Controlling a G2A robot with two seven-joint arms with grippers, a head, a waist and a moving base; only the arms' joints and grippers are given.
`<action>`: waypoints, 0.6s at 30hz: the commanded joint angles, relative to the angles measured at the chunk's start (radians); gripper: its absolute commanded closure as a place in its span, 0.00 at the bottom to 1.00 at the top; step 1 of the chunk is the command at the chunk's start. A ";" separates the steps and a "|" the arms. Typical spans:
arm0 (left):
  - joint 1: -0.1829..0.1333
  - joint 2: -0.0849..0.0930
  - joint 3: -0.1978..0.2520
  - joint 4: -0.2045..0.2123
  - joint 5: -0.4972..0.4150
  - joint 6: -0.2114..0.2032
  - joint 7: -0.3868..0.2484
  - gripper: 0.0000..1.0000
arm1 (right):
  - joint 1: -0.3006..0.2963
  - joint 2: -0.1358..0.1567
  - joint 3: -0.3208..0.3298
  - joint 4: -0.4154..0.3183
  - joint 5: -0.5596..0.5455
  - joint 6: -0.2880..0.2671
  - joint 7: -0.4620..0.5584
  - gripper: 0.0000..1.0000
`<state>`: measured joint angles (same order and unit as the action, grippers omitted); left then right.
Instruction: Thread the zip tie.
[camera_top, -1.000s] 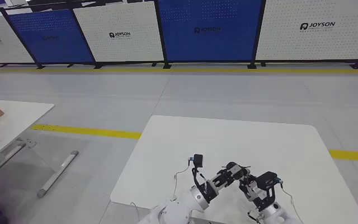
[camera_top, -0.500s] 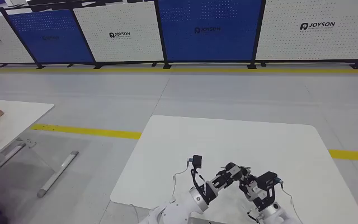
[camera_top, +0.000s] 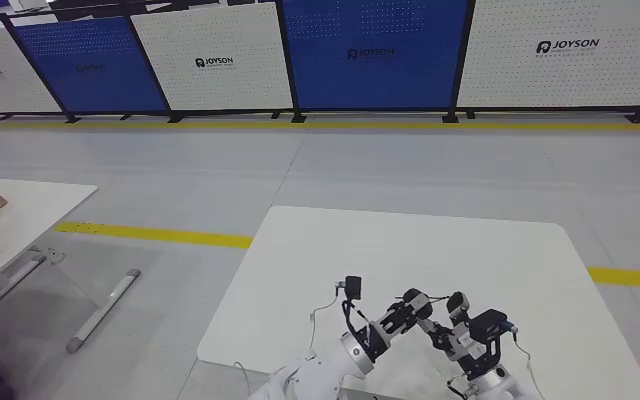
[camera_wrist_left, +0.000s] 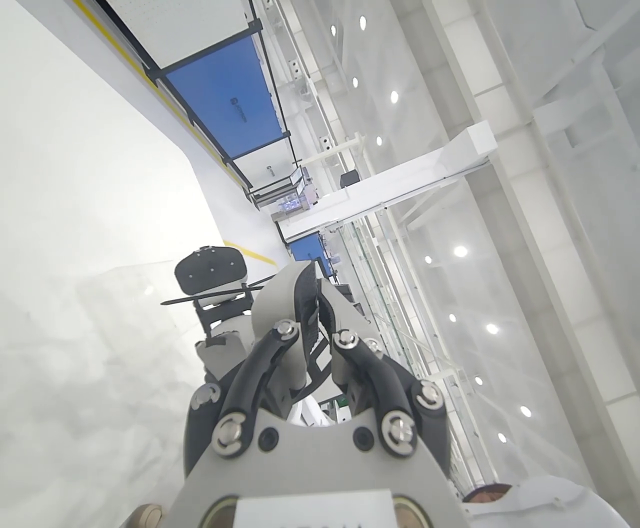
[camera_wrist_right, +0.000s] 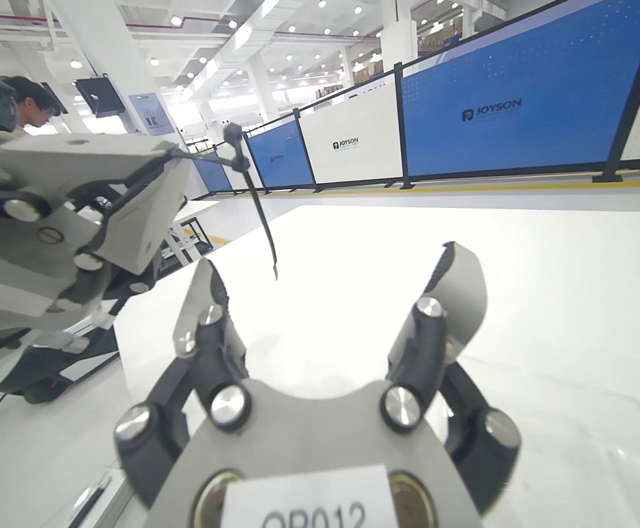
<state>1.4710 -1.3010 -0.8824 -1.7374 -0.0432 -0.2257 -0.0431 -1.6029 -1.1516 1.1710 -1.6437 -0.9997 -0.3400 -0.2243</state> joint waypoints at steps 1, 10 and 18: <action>0.002 0.000 0.002 -0.004 0.007 0.001 0.002 1.00 | 0.001 0.001 0.000 -0.002 0.004 0.000 -0.001 0.53; 0.013 0.003 -0.006 -0.010 0.015 -0.002 0.000 1.00 | 0.009 -0.002 -0.004 -0.001 -0.014 0.002 0.004 1.00; 0.012 0.003 -0.007 -0.007 0.013 0.000 -0.003 1.00 | 0.011 -0.005 -0.009 0.006 -0.027 0.000 0.005 1.00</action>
<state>1.4834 -1.2981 -0.8898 -1.7451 -0.0313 -0.2266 -0.0455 -1.5921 -1.1568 1.1630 -1.6385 -1.0256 -0.3400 -0.2204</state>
